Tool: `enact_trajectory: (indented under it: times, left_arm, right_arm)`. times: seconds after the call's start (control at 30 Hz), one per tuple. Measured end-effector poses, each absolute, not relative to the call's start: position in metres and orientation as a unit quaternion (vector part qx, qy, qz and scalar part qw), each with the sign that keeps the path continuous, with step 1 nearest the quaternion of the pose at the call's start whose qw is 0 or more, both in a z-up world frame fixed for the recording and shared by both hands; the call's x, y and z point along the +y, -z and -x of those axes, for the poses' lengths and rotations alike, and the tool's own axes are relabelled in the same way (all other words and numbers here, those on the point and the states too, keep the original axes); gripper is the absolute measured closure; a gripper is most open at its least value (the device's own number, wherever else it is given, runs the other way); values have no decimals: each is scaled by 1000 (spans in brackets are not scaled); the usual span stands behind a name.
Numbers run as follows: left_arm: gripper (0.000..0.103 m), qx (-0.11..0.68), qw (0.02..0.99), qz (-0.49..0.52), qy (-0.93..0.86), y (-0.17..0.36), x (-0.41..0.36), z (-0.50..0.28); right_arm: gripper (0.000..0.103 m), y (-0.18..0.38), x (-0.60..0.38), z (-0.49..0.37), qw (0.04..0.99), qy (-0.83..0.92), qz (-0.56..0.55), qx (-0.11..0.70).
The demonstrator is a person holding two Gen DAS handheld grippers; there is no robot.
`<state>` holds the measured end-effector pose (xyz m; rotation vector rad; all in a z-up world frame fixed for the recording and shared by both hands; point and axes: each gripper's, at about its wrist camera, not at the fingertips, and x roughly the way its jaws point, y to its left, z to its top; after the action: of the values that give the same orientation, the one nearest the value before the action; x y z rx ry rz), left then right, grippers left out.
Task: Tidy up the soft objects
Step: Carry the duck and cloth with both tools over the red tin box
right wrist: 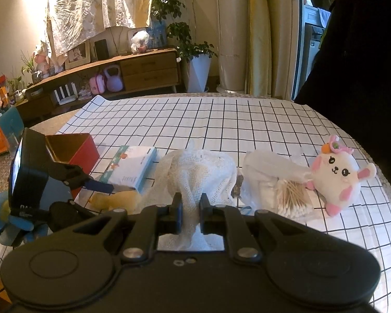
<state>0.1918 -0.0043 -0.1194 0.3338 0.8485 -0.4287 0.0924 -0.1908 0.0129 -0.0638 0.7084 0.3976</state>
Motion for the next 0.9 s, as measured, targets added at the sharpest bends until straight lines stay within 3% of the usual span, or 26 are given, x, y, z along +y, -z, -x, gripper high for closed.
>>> enact_trajectory:
  times: [0.13, 0.27, 0.9]
  left_arm:
    - [66, 403, 879, -150, 204, 117, -5, -190]
    - [73, 401, 884, -150, 189, 112, -11, -185]
    - [73, 402, 910, -33, 91, 4, 64, -160]
  right_arm:
    - [91, -14, -190, -93, 918, -193, 32, 346]
    - [91, -15, -190, -92, 917, -192, 32, 348]
    - [91, -79, -164, -90, 910, -278, -3, 307]
